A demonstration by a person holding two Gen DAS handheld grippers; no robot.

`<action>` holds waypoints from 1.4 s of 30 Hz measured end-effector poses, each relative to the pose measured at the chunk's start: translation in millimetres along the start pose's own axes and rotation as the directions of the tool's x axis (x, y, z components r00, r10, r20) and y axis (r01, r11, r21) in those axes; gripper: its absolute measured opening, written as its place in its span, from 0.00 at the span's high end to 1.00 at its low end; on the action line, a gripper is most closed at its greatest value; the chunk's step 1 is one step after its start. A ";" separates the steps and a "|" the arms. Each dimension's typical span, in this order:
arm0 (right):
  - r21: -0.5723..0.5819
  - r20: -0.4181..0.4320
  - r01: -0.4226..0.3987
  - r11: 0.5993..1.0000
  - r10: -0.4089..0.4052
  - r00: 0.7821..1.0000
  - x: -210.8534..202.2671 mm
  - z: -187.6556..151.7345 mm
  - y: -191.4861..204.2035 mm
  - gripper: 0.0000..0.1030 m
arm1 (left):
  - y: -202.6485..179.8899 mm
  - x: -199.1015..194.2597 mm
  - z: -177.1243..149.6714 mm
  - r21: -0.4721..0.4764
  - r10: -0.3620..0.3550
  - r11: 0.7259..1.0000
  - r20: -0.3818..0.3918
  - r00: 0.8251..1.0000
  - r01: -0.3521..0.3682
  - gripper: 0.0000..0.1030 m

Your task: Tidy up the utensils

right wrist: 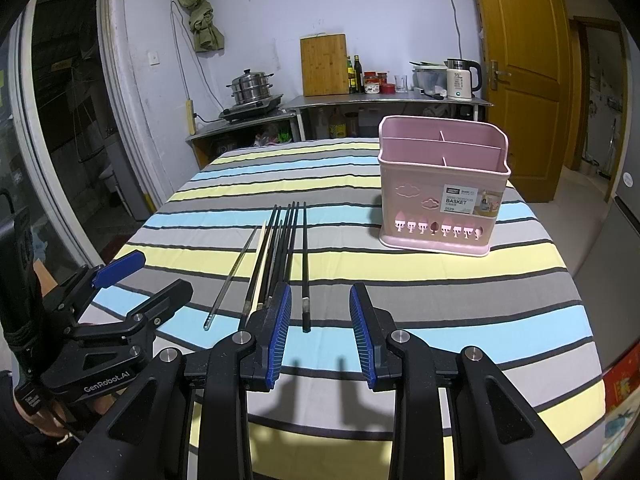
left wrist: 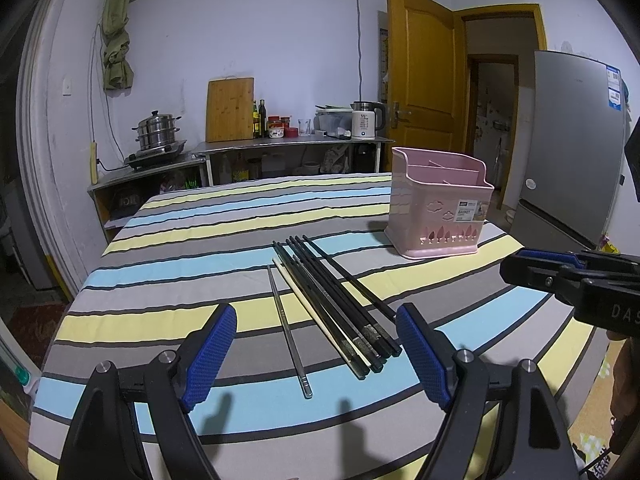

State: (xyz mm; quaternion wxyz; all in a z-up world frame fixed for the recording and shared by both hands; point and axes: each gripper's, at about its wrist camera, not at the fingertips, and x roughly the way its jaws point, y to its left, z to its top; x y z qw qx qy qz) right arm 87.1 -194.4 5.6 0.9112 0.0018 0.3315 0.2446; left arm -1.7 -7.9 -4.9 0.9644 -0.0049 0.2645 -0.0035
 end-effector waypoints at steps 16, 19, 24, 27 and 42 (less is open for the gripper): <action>-0.003 -0.004 0.000 1.000 -0.001 1.000 1.5 -1.2 -0.9 0.70 | 0.7 3.0 0.8 0.003 -0.005 1.000 -0.009 1.000 0.006 0.20; -0.003 -0.006 0.000 1.000 0.000 1.000 2.2 -1.7 -1.4 0.70 | 1.2 4.9 0.5 0.005 -0.007 1.000 -0.014 1.000 0.007 0.20; -0.005 -0.014 0.000 1.000 0.000 1.000 6.7 0.5 1.3 0.70 | 5.0 11.8 -0.2 -0.011 -0.017 1.000 -0.033 0.999 0.017 0.20; -0.005 -0.023 -0.002 1.000 0.002 1.000 11.5 0.7 1.2 0.70 | 7.6 17.7 -0.6 -0.011 -0.012 1.000 -0.048 0.999 0.011 0.20; -0.043 -0.120 -0.020 0.999 0.015 0.993 79.7 18.2 3.9 0.70 | 52.9 110.5 -2.6 -0.080 0.013 0.996 -0.316 0.949 -0.040 0.38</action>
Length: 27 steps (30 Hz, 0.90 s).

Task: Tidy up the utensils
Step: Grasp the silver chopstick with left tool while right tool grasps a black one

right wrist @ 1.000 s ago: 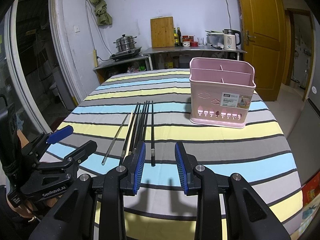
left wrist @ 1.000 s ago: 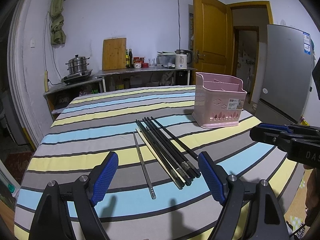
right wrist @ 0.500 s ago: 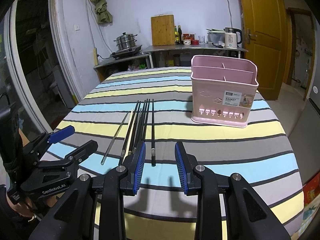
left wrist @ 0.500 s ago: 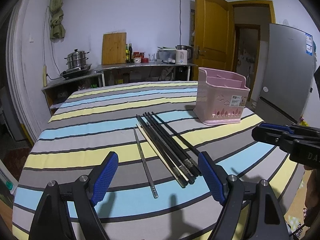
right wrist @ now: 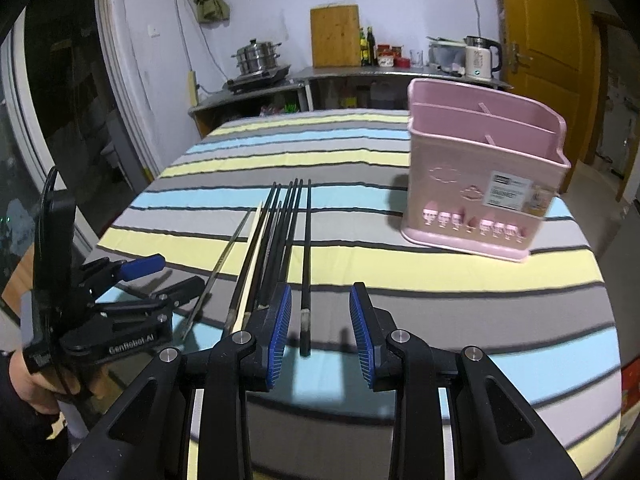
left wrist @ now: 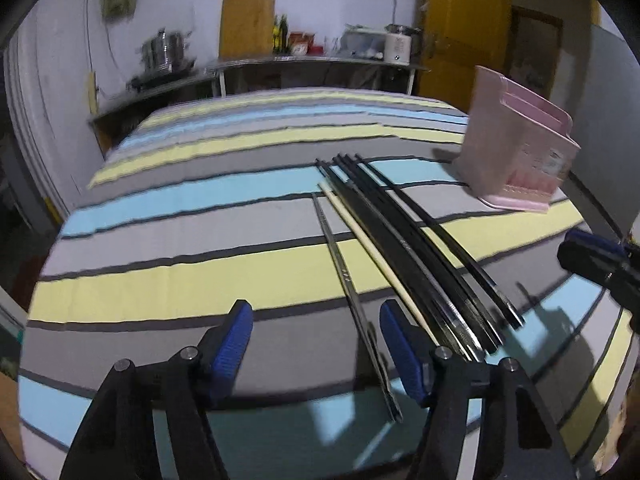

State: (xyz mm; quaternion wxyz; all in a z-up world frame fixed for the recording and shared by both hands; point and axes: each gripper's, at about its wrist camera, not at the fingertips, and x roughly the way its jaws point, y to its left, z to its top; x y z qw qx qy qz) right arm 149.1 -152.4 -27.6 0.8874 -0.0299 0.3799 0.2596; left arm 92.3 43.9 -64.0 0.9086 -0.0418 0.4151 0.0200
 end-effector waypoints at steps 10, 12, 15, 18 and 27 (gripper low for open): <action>-0.035 -0.114 -0.006 0.999 0.002 0.993 67.9 30.9 3.1 0.70 | 3.7 30.7 21.3 -0.025 -0.043 0.999 -0.075 0.996 0.041 0.54; -0.032 -0.127 -0.013 0.999 0.009 0.992 78.9 34.7 3.0 0.70 | 2.5 35.3 25.9 -0.027 -0.043 0.999 -0.081 0.996 0.041 0.56; -0.028 -0.146 -0.022 0.999 0.017 0.989 92.0 39.4 3.1 0.74 | 2.7 39.2 30.9 -0.028 -0.042 0.999 -0.088 0.995 0.039 0.57; -0.032 -0.165 -0.030 0.999 0.025 0.986 104.2 43.5 5.1 0.78 | 3.9 42.6 35.8 -0.032 -0.036 0.999 -0.090 0.995 0.033 0.59; -0.057 -0.195 -0.032 0.998 0.020 0.981 132.1 58.4 13.4 0.82 | 0.1 51.5 44.0 0.005 0.018 1.000 -0.086 0.996 -0.018 0.72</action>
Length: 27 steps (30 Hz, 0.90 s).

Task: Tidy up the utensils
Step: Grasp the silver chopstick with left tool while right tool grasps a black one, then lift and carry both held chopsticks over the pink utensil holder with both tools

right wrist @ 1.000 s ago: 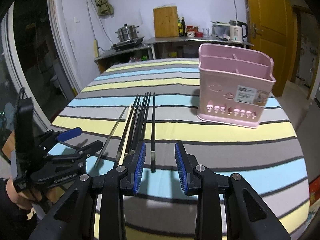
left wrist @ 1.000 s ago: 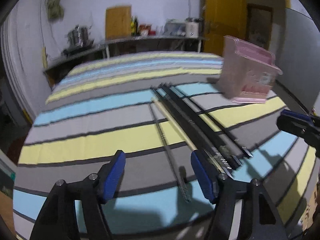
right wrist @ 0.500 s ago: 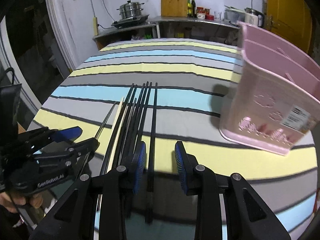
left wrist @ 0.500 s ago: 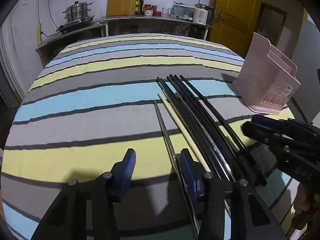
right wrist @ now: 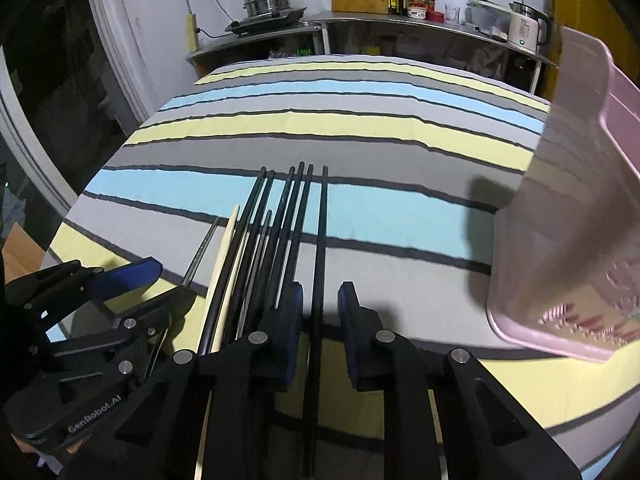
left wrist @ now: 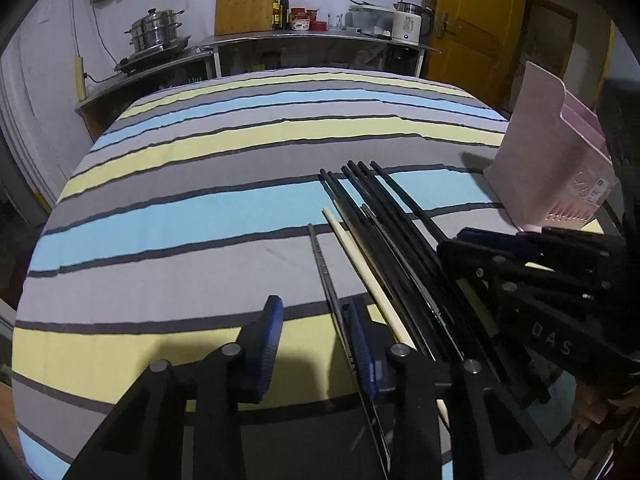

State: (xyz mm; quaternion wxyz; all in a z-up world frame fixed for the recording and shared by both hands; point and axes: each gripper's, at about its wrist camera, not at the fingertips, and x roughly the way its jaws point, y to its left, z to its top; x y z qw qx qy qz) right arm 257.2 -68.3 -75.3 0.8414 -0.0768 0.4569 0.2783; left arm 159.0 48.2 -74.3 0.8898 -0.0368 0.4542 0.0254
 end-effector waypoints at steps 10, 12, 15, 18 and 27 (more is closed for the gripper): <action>0.005 -0.004 -0.005 1.000 0.005 1.000 2.3 9.5 -2.1 0.94 | 10.8 3.5 11.2 -0.047 -0.009 0.999 -0.016 1.000 0.009 0.95; 0.014 0.009 -0.010 1.000 0.010 1.000 -3.0 10.1 -3.8 0.95 | 15.5 0.5 11.3 -0.069 -0.027 0.997 -0.010 1.000 0.027 0.95; 0.026 0.034 -0.019 0.999 0.018 0.999 -17.3 10.2 -7.4 0.95 | 18.3 -8.1 14.4 -0.078 -0.054 0.995 0.010 0.998 0.055 0.95; 0.031 0.065 -0.029 0.999 0.027 0.997 -33.2 12.6 -7.6 0.95 | 19.6 -23.8 19.1 -0.073 -0.080 0.994 0.042 0.996 0.082 0.95; 0.043 0.179 -0.055 0.998 0.046 0.983 -92.3 15.3 -7.6 0.95 | 15.0 -81.4 31.5 -0.040 -0.123 0.991 0.134 0.983 0.129 0.95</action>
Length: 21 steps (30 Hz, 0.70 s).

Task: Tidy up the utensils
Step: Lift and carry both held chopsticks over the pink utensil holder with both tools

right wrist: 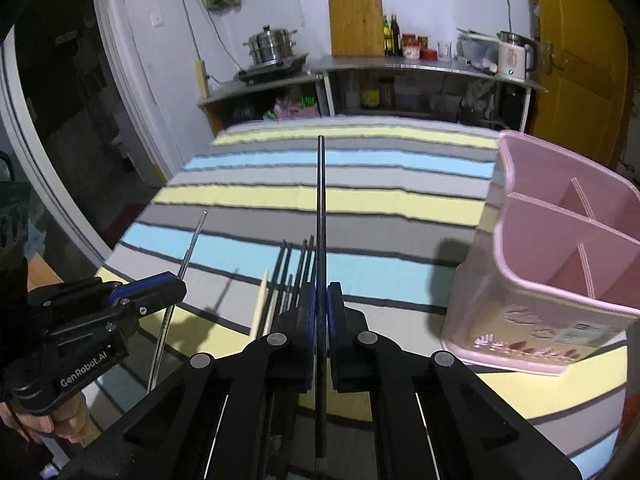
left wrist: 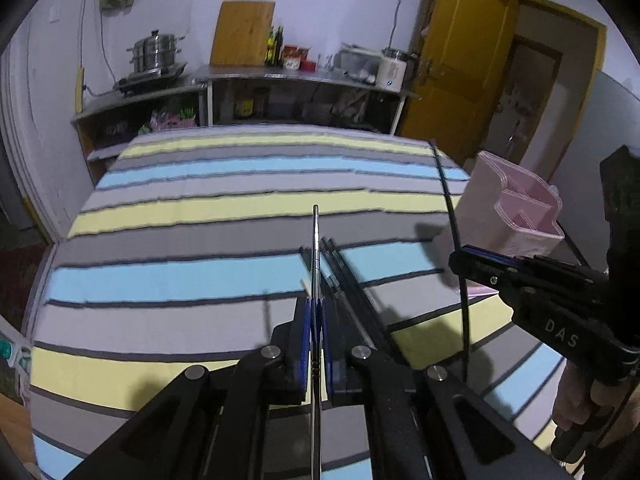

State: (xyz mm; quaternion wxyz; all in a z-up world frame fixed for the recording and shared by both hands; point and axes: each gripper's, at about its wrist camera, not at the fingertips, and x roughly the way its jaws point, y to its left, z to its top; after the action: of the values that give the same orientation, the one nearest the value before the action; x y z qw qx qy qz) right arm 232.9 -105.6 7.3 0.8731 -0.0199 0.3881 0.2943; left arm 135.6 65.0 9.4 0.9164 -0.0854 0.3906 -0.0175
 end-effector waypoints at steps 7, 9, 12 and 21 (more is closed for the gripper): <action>0.009 0.068 0.006 1.000 -0.007 0.998 -38.7 3.6 -1.5 0.95 | -15.8 -38.6 14.0 0.024 -0.049 0.999 0.058 0.997 0.047 0.95; 0.012 0.085 0.011 1.000 -0.012 0.996 -49.2 4.6 -3.0 0.95 | -20.9 -47.9 18.4 0.026 -0.074 0.997 0.072 0.995 0.072 0.95; 0.020 0.107 0.017 1.000 -0.019 0.994 -62.4 6.0 -5.7 0.95 | -29.7 -57.3 24.6 0.039 -0.100 0.995 0.089 0.991 0.097 0.95; 0.048 0.157 0.036 0.998 -0.043 0.987 -94.7 7.0 -19.2 0.95 | -60.1 -62.4 38.0 0.077 -0.164 0.984 0.081 0.983 0.158 0.95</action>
State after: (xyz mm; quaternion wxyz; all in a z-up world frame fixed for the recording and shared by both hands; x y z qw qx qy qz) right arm 197.9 -166.8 73.8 0.9071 0.0152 0.3238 0.2687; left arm 121.7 17.4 90.0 0.9305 -0.0849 0.3415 -0.1016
